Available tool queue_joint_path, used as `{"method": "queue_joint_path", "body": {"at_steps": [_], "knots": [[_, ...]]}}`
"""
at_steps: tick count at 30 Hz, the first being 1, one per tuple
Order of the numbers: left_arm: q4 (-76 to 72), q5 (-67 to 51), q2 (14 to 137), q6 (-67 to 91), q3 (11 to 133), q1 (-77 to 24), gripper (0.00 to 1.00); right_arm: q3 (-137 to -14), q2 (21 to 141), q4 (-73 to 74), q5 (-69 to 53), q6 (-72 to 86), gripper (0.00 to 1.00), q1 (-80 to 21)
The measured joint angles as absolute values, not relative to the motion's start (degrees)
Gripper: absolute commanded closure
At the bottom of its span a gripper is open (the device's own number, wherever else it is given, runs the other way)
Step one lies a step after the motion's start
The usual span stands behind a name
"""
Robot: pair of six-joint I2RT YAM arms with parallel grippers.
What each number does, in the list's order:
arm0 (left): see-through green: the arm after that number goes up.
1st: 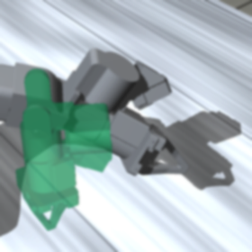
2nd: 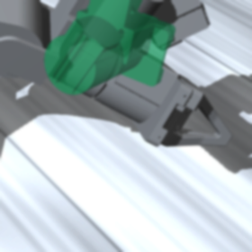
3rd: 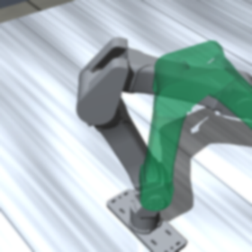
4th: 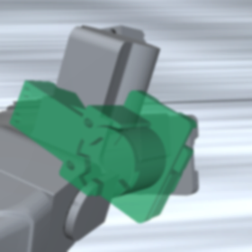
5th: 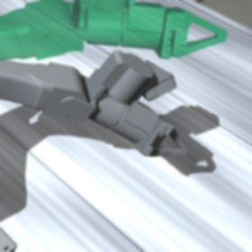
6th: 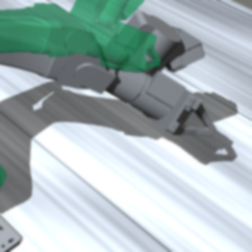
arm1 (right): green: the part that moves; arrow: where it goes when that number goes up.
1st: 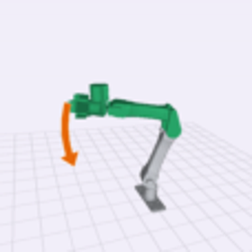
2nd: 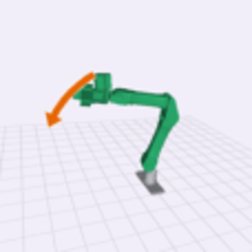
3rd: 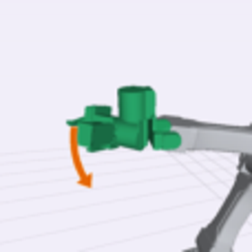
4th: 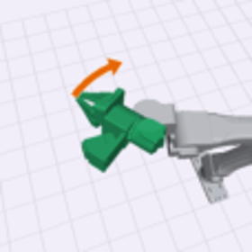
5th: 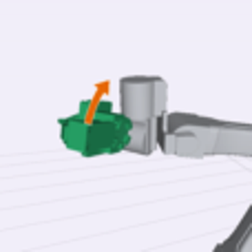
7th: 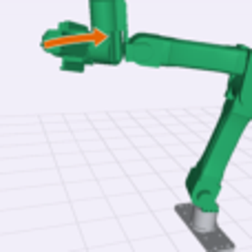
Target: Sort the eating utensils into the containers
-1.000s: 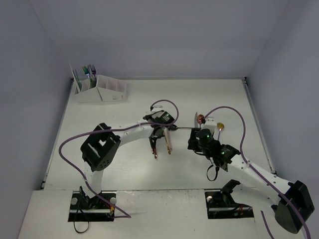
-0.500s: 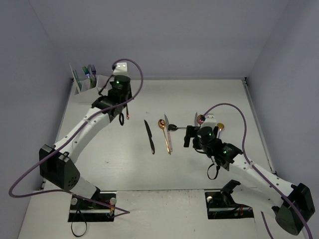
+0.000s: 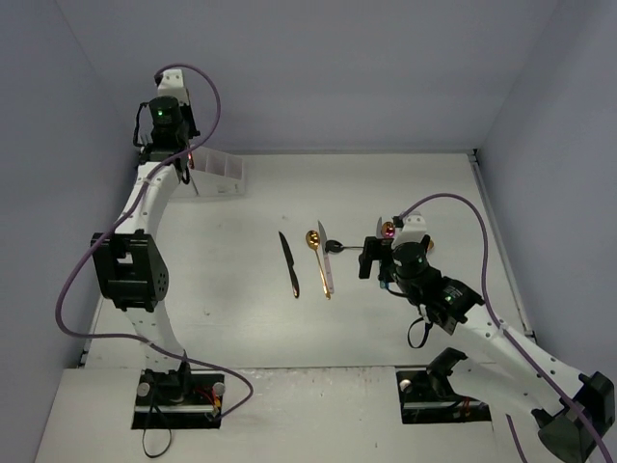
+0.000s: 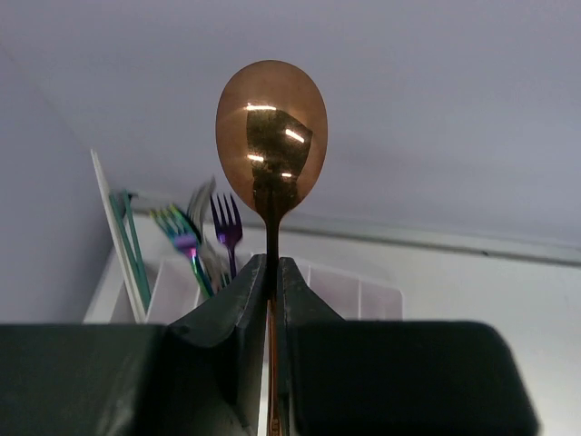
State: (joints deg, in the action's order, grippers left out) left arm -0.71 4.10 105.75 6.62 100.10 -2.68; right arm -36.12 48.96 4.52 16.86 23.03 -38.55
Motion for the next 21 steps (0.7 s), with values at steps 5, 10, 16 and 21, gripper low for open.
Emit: {"method": "queue_joint_path", "body": {"at_steps": [5, 10, 16, 21], "knots": [[-3.70, 2.77, 115.24, 3.61, 108.77, -1.85, 1.00, -36.13, 48.98, 4.54, 16.98, 21.29, 0.00, -38.54], [-6.21, 1.46, 122.75, 2.16, 113.88, -1.80, 1.00, -36.23, 49.50, 4.51, 16.91, 20.36, 0.00, -38.54], [-10.60, 1.04, 125.92, 1.78, 109.94, -1.80, 1.00, -36.23, 50.10, 4.54, 16.91, 19.88, 0.00, -38.54], [-17.50, 1.42, 125.35, 1.47, 100.10, -1.78, 0.92, -36.23, 50.07, 4.52, 16.88, 19.85, 0.00, -38.54]]}}
